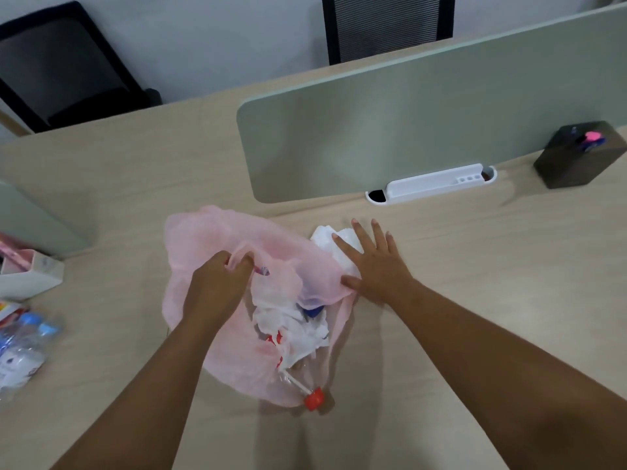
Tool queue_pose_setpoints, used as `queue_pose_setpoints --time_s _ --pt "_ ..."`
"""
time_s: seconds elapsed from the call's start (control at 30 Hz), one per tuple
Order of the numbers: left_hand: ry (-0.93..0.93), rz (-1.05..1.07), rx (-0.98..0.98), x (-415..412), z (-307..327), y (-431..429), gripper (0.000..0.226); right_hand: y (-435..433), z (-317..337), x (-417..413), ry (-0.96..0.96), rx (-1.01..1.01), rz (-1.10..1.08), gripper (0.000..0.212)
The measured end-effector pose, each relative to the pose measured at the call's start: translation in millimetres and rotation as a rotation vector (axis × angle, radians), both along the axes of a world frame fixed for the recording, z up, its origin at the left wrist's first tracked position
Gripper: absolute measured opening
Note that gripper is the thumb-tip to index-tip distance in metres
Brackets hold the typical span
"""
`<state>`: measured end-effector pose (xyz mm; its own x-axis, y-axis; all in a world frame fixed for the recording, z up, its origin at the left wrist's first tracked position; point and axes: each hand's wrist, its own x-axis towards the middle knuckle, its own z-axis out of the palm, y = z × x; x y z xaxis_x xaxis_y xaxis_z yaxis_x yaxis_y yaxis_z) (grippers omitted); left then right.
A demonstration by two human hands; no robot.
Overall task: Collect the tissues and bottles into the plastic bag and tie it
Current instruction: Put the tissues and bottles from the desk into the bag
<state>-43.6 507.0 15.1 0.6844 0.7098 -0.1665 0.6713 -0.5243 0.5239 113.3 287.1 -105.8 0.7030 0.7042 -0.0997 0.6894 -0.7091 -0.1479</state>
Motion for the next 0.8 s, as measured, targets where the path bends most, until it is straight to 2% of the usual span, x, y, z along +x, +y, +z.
queue_pose_setpoints --time_s 0.07,0.2,0.37,0.43,0.5,0.57,0.67,0.73,0.8 --pt "0.018 0.014 0.014 -6.5 -5.3 11.3 0.044 13.1 -0.5 5.0 0.023 -0.034 0.04 0.079" --pt "0.015 0.035 -0.011 -12.1 -9.8 21.2 0.047 15.0 -14.5 -2.7 -0.067 0.07 0.028 0.049" --pt "-0.019 -0.001 -0.029 -0.8 -4.3 8.2 0.041 -42.7 -36.6 -12.8 -0.289 0.061 -0.053 0.015" --pt "-0.039 -0.037 -0.049 5.0 -0.1 -2.1 0.039 -63.3 -37.1 -19.8 -0.229 0.016 -0.098 0.031" --pt "-0.066 -0.065 -0.072 11.0 6.6 -14.1 0.041 -69.4 -27.4 -32.6 -0.219 0.091 -0.099 0.047" --pt "-0.095 -0.073 -0.108 16.4 16.5 -25.6 0.049 -62.1 -6.2 -51.1 -0.267 0.277 -0.009 0.042" --pt "-0.152 -0.078 -0.129 13.5 32.3 -30.8 0.056 -30.8 26.5 -99.3 -0.399 0.448 0.26 0.024" --pt "-0.167 -0.078 -0.117 6.3 44.8 -29.2 0.051 -2.1 40.6 -131.0 -0.298 0.549 0.281 0.018" --pt "-0.166 -0.077 -0.107 -1.0 54.5 -26.7 0.046 26.6 54.5 -148.7 -0.147 0.621 0.216 0.023"
